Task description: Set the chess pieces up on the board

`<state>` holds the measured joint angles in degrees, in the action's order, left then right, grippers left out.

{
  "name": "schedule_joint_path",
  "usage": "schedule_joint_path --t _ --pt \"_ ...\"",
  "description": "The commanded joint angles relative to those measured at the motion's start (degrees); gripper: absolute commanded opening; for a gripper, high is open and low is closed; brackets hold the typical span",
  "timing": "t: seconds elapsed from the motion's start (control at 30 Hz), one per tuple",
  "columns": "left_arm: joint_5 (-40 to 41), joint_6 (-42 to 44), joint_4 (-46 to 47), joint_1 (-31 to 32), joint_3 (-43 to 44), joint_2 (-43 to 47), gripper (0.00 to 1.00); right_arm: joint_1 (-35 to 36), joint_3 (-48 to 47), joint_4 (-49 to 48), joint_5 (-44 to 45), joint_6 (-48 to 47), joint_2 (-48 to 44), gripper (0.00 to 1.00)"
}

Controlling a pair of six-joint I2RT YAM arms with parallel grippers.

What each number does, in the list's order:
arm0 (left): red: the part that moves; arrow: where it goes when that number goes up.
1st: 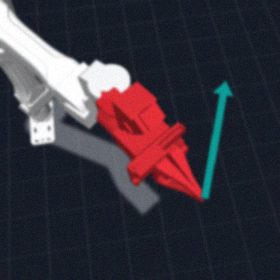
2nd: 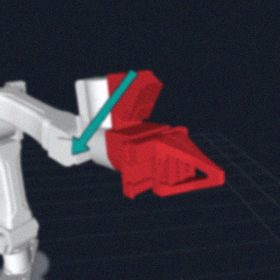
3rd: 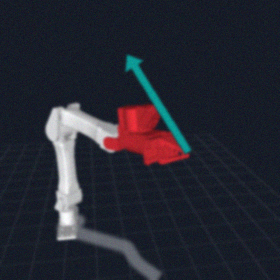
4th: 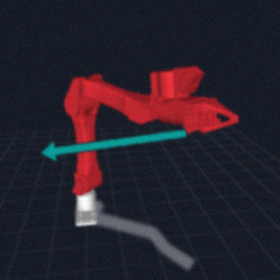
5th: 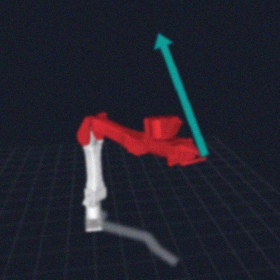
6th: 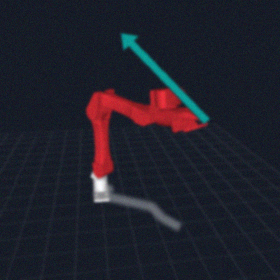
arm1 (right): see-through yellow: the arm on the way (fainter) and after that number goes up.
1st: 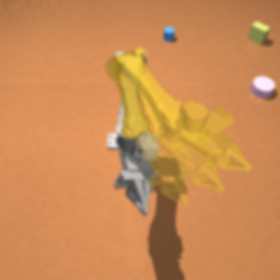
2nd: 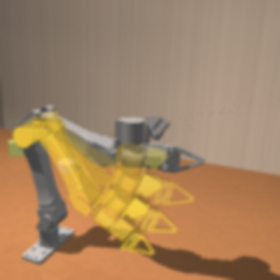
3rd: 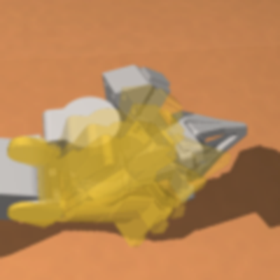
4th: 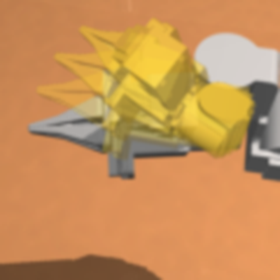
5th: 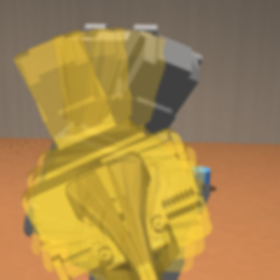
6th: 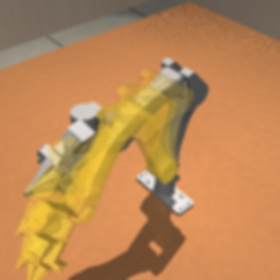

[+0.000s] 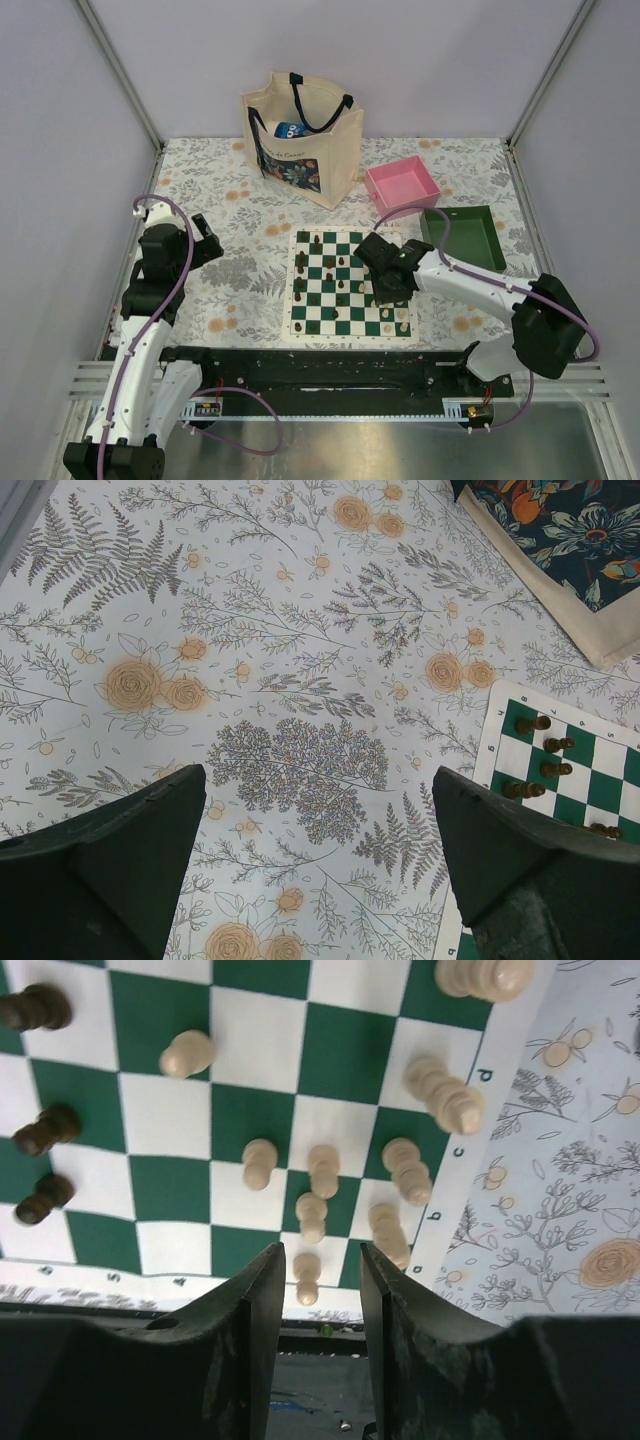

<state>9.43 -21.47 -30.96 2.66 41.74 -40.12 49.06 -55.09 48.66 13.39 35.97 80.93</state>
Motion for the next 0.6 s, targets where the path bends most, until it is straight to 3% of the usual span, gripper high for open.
schedule_joint_path --t 0.0,0.57 --pt "0.0 -0.2 2.3 -0.2 0.8 0.6 0.99 -2.8 -2.0 -1.7 3.6 -1.8 2.3 0.43" --pt "0.4 -0.1 2.4 -0.3 0.9 0.0 0.99 -4.8 -1.4 -6.4 -0.7 -3.6 8.2 0.4"
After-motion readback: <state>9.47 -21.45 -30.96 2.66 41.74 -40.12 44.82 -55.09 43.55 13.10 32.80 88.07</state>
